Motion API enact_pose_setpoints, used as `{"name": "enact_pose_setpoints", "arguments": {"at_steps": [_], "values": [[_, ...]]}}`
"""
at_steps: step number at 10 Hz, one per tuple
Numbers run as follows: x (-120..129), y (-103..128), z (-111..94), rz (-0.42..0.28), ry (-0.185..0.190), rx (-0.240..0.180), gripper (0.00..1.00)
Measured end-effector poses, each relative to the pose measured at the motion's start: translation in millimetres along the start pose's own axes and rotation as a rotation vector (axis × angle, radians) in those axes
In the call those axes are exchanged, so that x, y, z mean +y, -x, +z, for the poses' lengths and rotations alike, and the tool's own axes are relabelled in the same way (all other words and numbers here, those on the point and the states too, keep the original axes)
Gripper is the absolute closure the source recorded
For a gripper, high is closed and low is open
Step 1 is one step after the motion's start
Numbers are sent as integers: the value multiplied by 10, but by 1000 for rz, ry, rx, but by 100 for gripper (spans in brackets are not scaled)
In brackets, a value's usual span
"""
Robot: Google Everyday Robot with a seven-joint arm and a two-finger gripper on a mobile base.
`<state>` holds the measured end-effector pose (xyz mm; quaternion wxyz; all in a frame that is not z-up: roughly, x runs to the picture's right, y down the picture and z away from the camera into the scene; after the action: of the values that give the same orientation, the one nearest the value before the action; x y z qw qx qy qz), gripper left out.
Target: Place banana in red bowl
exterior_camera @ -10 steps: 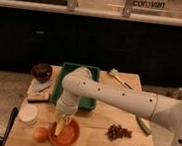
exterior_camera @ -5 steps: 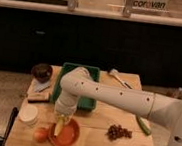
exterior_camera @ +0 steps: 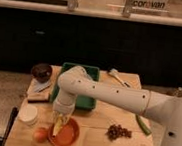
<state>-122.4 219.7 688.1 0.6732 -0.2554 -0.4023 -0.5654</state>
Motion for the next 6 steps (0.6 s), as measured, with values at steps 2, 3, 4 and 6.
{"name": "enact_pose_setpoints", "arguments": {"at_steps": [2,3,4,6], "values": [[46,-30,54,14,13,-18,46],[51,-45,98,16,16,-33,35],[72,-57,141,16,23,-49,26],[137,-83,203,22,32,-74,20]]}}
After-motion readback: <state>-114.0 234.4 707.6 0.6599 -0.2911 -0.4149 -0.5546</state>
